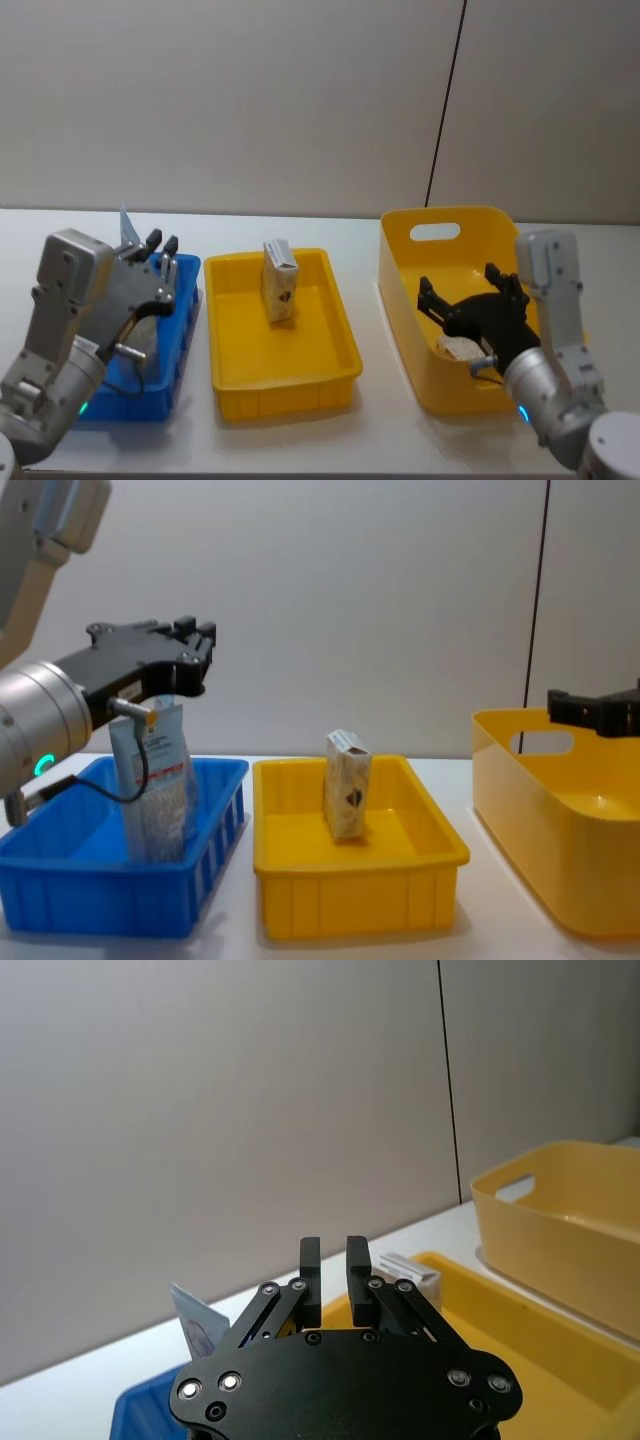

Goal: Bimanual collaborative sorting of washing and personal care products

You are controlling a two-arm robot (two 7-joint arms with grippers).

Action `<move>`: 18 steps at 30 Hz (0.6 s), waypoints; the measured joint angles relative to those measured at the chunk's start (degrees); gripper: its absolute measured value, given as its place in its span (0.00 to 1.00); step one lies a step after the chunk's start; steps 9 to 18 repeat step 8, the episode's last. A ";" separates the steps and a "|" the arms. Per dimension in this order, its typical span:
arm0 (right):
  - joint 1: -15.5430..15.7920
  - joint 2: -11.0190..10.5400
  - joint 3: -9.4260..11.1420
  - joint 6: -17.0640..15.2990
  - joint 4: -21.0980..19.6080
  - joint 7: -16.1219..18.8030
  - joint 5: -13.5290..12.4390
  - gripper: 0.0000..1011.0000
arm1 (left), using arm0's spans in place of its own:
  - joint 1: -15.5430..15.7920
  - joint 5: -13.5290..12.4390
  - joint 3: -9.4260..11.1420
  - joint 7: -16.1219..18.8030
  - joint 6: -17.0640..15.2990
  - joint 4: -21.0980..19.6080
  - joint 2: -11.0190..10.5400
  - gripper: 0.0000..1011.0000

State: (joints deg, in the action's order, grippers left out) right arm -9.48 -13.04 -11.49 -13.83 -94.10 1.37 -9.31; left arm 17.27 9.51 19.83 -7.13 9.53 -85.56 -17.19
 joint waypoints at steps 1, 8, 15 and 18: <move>0.44 -0.26 -0.06 0.48 -0.27 0.10 -0.31 0.99 | -0.18 0.09 0.32 0.29 -0.47 -0.37 -0.23 0.15; 4.14 -2.52 -0.61 4.77 -2.84 1.01 -2.90 0.99 | -2.05 1.12 3.48 3.60 -5.69 -4.26 -2.61 0.26; 4.14 -2.52 -0.61 4.77 -2.84 1.01 -2.90 0.99 | -2.05 1.12 3.48 3.60 -5.69 -4.26 -2.61 0.26; 4.14 -2.52 -0.61 4.77 -2.84 1.01 -2.90 0.99 | -2.05 1.12 3.48 3.60 -5.69 -4.26 -2.61 0.26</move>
